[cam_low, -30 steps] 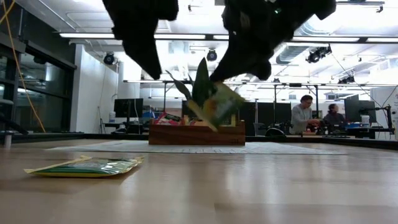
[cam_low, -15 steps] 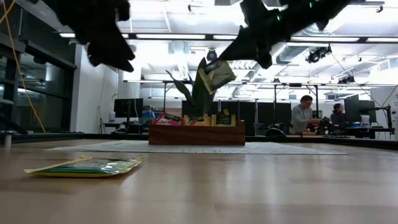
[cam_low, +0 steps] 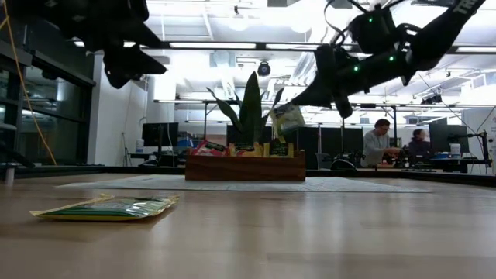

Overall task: Pick & Place Tea
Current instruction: Put the yellow tea bag into the right section of the wooden organizer

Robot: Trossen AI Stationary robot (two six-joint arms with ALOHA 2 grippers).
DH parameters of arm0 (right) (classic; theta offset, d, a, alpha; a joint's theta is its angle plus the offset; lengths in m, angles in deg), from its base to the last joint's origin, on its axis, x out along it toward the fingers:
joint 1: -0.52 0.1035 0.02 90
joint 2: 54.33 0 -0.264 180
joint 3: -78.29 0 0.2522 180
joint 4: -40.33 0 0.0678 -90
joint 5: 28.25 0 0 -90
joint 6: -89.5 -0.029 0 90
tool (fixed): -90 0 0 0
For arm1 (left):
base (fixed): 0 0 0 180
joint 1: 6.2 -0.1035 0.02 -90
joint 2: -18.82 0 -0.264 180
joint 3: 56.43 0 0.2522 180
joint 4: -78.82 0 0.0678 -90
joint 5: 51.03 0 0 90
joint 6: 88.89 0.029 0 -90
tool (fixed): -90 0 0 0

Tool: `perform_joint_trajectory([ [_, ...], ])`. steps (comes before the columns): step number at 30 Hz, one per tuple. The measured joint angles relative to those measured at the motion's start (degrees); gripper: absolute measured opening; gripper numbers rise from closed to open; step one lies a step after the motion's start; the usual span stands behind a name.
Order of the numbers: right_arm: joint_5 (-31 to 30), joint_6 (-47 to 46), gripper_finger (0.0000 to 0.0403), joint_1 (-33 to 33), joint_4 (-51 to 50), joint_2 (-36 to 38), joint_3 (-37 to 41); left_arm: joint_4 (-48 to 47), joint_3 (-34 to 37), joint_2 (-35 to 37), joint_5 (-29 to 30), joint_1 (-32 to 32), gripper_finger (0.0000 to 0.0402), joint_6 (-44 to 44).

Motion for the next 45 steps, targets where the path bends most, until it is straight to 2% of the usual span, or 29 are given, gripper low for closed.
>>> perform_joint_trajectory([
  [8,7.1,0.6,0.0000,-6.8,3.3,-6.9,-0.7,0.5,0.4,0.0,-1.4,0.0,0.0209,-1.9],
  [21,11.5,3.7,0.0000,-7.9,5.1,-20.8,-9.5,-0.2,0.4,0.0,-0.7,0.0,0.0209,-3.9],
  [45,6.5,2.5,0.0000,-7.7,-2.2,-20.8,-10.4,-0.3,0.4,0.0,-1.0,0.0,0.0209,-4.6],
])
